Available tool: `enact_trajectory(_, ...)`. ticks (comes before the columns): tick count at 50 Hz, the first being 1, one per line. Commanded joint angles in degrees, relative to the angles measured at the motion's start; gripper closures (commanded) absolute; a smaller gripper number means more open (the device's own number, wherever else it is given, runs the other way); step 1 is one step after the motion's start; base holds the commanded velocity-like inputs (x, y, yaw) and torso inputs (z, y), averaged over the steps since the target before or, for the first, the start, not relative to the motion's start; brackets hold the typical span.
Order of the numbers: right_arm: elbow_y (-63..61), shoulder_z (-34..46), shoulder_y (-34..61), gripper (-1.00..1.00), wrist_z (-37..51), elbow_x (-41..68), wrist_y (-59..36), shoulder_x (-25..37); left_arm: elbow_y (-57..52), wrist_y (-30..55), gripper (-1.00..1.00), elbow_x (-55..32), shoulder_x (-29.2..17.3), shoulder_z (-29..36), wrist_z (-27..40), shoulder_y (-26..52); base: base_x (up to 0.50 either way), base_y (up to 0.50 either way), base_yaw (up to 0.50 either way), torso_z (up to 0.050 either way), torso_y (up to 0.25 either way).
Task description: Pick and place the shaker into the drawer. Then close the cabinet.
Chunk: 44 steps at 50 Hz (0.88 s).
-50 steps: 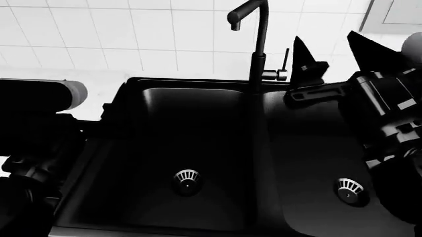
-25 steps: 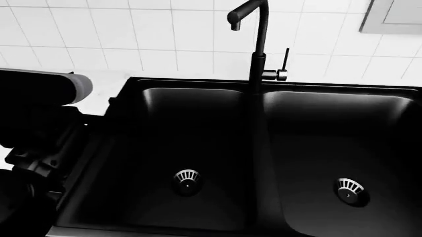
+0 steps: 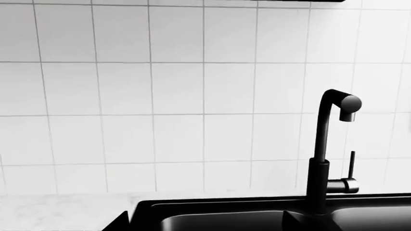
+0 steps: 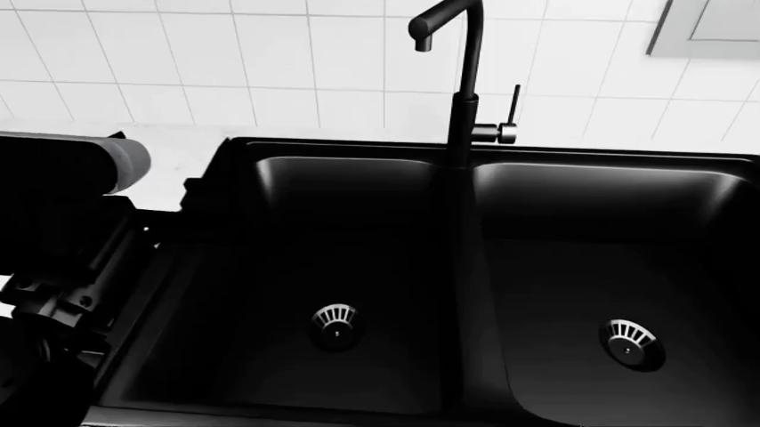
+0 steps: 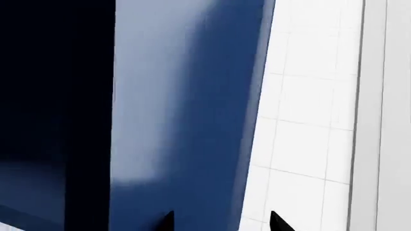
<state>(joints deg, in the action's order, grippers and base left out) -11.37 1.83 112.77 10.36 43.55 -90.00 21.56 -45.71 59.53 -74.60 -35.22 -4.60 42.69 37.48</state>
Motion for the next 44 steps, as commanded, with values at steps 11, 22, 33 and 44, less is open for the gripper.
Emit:
enact_trajectory(11,78.9,18.9,22.2,-1.0,-33.0,-3.3,74.4,-21.6,-2.0,-0.8,-1.0,-3.4,-2.8,-3.9,2.9,-3.0,0.02,0.02,0.03,0.007,0.0)
enact_trajectory(22,86.4,1.5,17.8,-1.0,-29.3,-30.4,75.6,-21.5,-1.9,-0.2,-1.0,-5.1,-4.2,-4.5,5.6,-3.2,0.0,0.0,0.0,0.003,0.0)
enact_trajectory(33,86.4,-8.4,17.2,-1.0,-30.1,-41.0,75.6,-21.4,-1.9,-0.2,-1.0,-5.0,-3.9,-3.6,6.1,-3.1,0.0,0.0,0.0,0.004,0.0)
enact_trajectory(44,86.4,-10.2,18.5,-1.0,-28.3,-43.2,75.0,-20.7,-3.2,-0.5,-1.0,-7.7,-4.9,-4.5,7.9,-3.2,0.0,0.0,0.0,0.003,0.0)
